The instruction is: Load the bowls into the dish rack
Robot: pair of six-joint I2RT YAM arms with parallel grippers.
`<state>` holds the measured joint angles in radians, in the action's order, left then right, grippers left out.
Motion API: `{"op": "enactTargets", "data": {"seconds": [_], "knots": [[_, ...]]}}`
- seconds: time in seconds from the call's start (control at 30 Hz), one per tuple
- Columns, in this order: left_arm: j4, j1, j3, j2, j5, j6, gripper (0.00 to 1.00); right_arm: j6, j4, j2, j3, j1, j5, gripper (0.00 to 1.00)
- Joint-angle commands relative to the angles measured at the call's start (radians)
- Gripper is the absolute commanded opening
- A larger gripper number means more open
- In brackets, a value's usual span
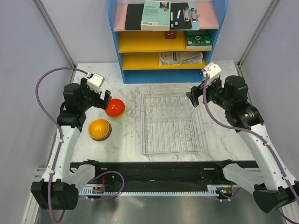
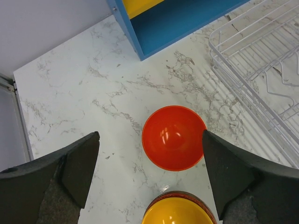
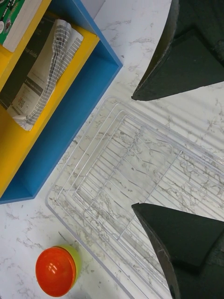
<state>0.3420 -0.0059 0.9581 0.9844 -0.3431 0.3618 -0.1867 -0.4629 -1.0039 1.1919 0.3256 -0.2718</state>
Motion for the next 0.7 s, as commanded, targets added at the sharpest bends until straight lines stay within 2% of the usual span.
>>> {"op": "enactTargets", "data": {"seconds": [0.0, 0.23, 0.53, 0.67], "knots": [[-0.028, 0.004, -0.016, -0.009, -0.031, 0.019, 0.97, 0.015, 0.050, 0.018, 0.032, 0.004, 0.040, 0.98], [-0.028, 0.004, -0.016, 0.011, -0.037, 0.020, 0.97, -0.095, 0.053, 0.002, -0.003, 0.004, 0.006, 0.97], [-0.028, 0.004, -0.016, 0.045, -0.020, 0.028, 0.97, -0.115, 0.059, -0.022, -0.006, 0.006, 0.057, 0.98], [-0.023, 0.004, -0.007, 0.100, 0.065, 0.040, 0.98, -0.122, 0.058, -0.022, -0.009, 0.004, 0.062, 0.98]]}}
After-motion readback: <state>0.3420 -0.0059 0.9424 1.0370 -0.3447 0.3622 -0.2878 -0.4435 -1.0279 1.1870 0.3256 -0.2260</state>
